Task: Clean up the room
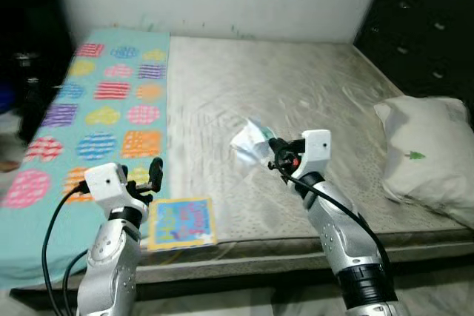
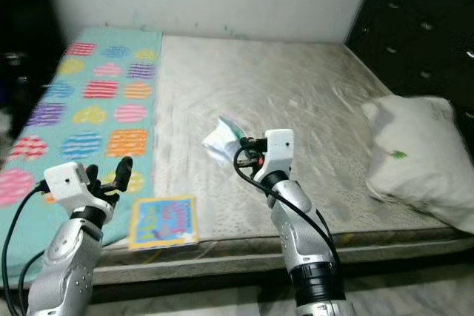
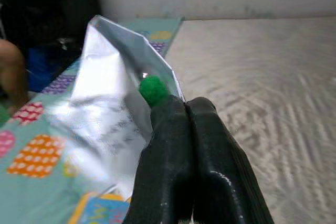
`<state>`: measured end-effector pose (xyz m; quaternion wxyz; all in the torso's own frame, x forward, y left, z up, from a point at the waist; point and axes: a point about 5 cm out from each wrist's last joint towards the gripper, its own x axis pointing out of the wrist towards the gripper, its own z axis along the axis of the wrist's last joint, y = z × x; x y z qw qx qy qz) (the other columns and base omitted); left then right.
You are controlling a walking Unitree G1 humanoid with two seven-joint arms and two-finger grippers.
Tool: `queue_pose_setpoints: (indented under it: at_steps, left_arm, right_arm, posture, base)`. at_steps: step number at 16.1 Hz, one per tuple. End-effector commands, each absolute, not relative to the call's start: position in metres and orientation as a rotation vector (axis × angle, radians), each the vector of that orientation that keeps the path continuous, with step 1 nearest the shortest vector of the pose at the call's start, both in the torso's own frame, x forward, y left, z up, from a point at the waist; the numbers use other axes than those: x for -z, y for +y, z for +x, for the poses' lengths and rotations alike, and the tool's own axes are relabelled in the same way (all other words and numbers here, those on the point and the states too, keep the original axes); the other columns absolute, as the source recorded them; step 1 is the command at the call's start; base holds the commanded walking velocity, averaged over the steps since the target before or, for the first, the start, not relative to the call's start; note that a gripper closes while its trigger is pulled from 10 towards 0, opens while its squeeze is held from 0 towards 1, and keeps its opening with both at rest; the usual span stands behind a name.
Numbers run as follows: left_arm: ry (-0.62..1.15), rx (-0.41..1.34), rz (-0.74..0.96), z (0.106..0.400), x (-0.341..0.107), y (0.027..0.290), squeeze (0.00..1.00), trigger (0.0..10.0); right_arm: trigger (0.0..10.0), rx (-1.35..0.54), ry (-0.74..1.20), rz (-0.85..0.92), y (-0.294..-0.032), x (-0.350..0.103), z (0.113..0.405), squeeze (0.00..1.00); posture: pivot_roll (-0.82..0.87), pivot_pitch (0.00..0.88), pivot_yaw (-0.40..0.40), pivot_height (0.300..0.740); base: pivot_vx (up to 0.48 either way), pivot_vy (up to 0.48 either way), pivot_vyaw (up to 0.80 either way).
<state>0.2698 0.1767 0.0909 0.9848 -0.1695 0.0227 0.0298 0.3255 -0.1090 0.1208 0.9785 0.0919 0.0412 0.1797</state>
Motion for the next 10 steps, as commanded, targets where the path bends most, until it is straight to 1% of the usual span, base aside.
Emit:
queue_pose_setpoints:
  at_steps: [1, 4, 10]
  left_arm:
    - [0.035, -0.021, -0.362, 0.2705, -0.0938, 0.168, 0.0, 10.0]
    - [0.033, -0.015, -0.364, 0.2698, -0.0942, 0.1675, 0.0, 10.0]
    - [0.032, -0.003, -0.364, 0.2701, -0.095, 0.1677, 0.0, 10.0]
  right_arm:
    - [10.0, -0.329, 0.082, 0.163, -0.1221, -0.1207, 0.3258, 0.0]
    - [10.0, -0.33, 0.083, 0.161, -0.1217, -0.1203, 0.3254, 0.0]
    - [10.0, -0.334, 0.087, 0.158, -0.1204, -0.1197, 0.3257, 0.0]
  posture:
    - [-0.09, 0.007, -0.06, 0.74]
    - [-0.09, 0.008, -0.059, 0.74]
    - [-0.09, 0.006, -0.059, 0.74]
  base:
    - [0.292, 0.0, 0.0]
    - [0.327, 0.0, 0.0]
    - [0.412, 0.0, 0.0]
